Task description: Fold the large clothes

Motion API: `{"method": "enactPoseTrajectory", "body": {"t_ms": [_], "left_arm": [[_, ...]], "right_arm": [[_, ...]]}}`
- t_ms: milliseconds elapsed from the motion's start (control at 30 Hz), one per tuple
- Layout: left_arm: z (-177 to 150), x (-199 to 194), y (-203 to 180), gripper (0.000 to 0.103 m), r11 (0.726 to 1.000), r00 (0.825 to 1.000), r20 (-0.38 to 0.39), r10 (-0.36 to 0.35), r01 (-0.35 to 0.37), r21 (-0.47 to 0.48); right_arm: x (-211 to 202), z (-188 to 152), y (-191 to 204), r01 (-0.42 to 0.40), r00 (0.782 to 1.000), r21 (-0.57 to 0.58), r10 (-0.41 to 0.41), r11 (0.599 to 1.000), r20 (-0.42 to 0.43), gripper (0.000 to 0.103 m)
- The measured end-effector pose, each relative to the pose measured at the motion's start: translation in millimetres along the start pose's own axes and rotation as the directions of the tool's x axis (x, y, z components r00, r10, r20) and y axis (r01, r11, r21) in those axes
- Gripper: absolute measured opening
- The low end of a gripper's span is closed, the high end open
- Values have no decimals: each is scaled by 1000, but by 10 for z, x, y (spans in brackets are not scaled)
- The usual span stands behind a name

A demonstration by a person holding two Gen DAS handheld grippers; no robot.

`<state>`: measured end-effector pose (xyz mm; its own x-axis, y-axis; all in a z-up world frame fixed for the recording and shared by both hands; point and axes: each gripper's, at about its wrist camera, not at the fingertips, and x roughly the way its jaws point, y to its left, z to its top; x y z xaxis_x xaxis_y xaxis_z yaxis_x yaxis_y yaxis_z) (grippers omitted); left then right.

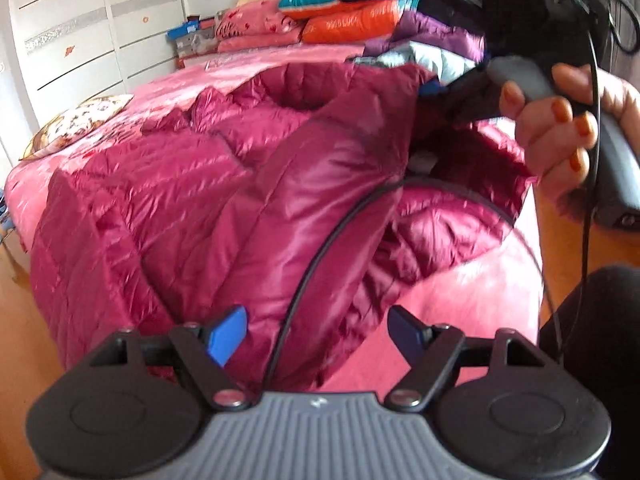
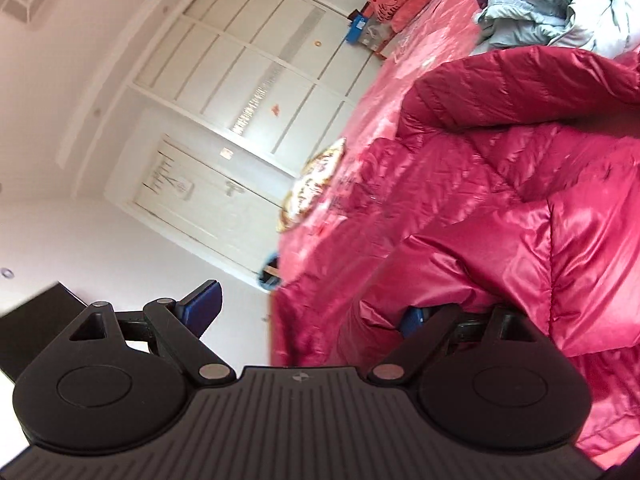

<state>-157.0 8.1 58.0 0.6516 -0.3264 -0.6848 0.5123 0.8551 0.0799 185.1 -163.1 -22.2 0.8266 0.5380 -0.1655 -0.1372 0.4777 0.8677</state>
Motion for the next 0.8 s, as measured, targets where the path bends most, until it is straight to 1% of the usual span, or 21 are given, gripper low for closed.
{"method": "enactPoseTrajectory", "body": {"t_ms": [67,167,267,300,367,467,533,567,633,700,733,767,800], "left_arm": [[0,31,34,78,1000,1000,-9,-3,3,-15],[-58,155,70,78,999,998,-62,-17,15,-36],[-151,231,16,78,996,990,-116,-85,80,-48],[-168,237,-21,78,994,986,-125,-109,104,-44],[-200,242,-150,79,984,974,-143,-176,175,-23],[-232,228,-354,79,952,938,-171,-301,307,7],[-241,200,-488,79,931,920,-175,-351,364,43],[-243,179,-534,79,922,914,-168,-370,384,58],[-219,138,-574,79,900,895,-154,-419,432,63],[-186,85,-581,82,882,879,-134,-457,467,57],[-172,58,-572,82,879,877,-121,-464,473,60],[-162,35,-554,83,882,882,-109,-459,467,62],[-157,20,-525,83,890,890,-102,-444,451,59]], "right_arm": [[8,27,5,6,1000,-11,-6,1000,-9,103],[26,-26,-1,84,995,-65,-87,994,-41,103],[29,-114,-127,137,987,-65,-142,988,-81,103],[-61,-143,-170,150,983,-66,-156,986,-93,103],[-108,-213,-231,188,974,-74,-196,979,-117,103],[-181,-246,-238,256,953,-125,-272,959,-131,103],[-243,-238,-230,292,941,-170,-314,941,-122,103],[-282,-243,-227,309,935,-191,-334,932,-117,103],[-370,-255,-245,328,928,-211,-356,921,-112,103],[-460,-272,-279,339,923,-214,-367,916,-111,103],[-530,-288,-286,352,918,-222,-382,909,-108,103],[-566,-300,-293,370,910,-233,-401,899,-103,103],[-613,-315,-296,385,903,-242,-418,891,-100,103]]}}
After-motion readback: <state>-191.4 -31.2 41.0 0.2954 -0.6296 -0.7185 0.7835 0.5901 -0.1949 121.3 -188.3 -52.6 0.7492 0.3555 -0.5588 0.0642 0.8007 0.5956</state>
